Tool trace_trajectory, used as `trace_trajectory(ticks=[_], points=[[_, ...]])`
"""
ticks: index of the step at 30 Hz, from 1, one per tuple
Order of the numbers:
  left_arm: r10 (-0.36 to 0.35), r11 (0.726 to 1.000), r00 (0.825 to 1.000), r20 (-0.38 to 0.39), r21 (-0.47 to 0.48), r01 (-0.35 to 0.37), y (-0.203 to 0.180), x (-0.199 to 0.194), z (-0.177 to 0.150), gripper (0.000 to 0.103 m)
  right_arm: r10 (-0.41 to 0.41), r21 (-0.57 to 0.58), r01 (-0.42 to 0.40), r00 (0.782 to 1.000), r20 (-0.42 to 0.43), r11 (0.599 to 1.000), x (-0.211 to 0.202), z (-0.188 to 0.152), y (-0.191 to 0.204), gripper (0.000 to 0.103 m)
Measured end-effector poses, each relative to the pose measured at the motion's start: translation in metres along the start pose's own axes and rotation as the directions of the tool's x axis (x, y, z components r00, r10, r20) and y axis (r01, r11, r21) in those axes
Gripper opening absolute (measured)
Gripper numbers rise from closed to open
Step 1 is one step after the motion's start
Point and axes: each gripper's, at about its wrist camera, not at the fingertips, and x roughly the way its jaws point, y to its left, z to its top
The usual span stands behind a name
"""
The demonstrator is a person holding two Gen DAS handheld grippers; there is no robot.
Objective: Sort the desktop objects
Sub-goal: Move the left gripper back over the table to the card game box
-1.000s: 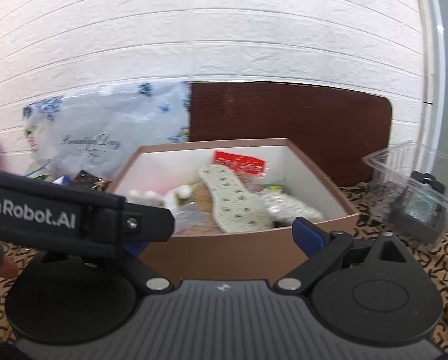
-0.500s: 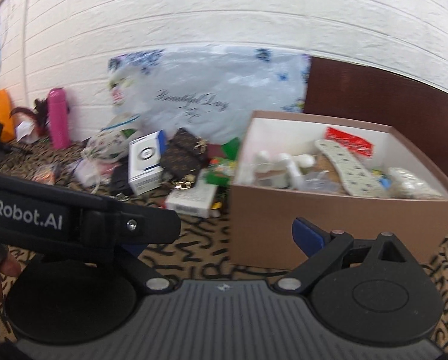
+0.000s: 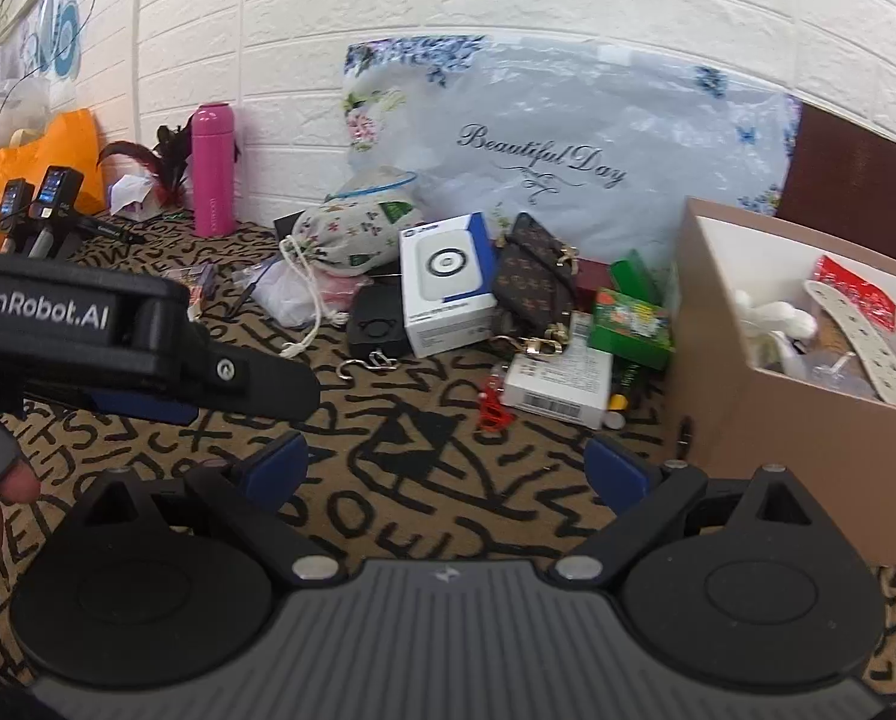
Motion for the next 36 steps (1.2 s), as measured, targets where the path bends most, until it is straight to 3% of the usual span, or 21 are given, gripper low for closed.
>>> trace_trajectory(ticks=[11, 19, 26, 31, 36], points=[[0.16, 0.984, 0.985, 0.07, -0.096, -0.153, 0.081, -0.014, 0.031, 0.096, 0.154, -0.052, -0.155, 0.988, -0.016, 0.987, 0.057, 0.022, 0.06, 0.095], [0.219, 0.97, 0.971, 0.094, -0.128, -0.206, 0.135, -0.021, 0.05, 0.094, 0.258, -0.129, -0.261, 0.965, -0.045, 0.957, 0.097, 0.034, 0.118, 0.094], [0.21, 0.97, 0.973, 0.095, -0.144, -0.195, 0.168, -0.01, 0.076, 0.085, 0.311, -0.143, -0.313, 0.95, -0.039, 0.939, 0.133, 0.054, 0.15, 0.089], [0.19, 0.972, 0.98, 0.061, -0.155, -0.179, 0.187, 0.006, 0.09, 0.071, 0.353, -0.164, -0.356, 0.934, -0.046, 0.92, 0.156, 0.065, 0.169, 0.089], [0.171, 0.974, 0.985, 0.039, -0.158, -0.162, 0.201, 0.017, 0.096, 0.065, 0.381, -0.174, -0.386, 0.922, -0.06, 0.906, 0.178, 0.071, 0.186, 0.089]])
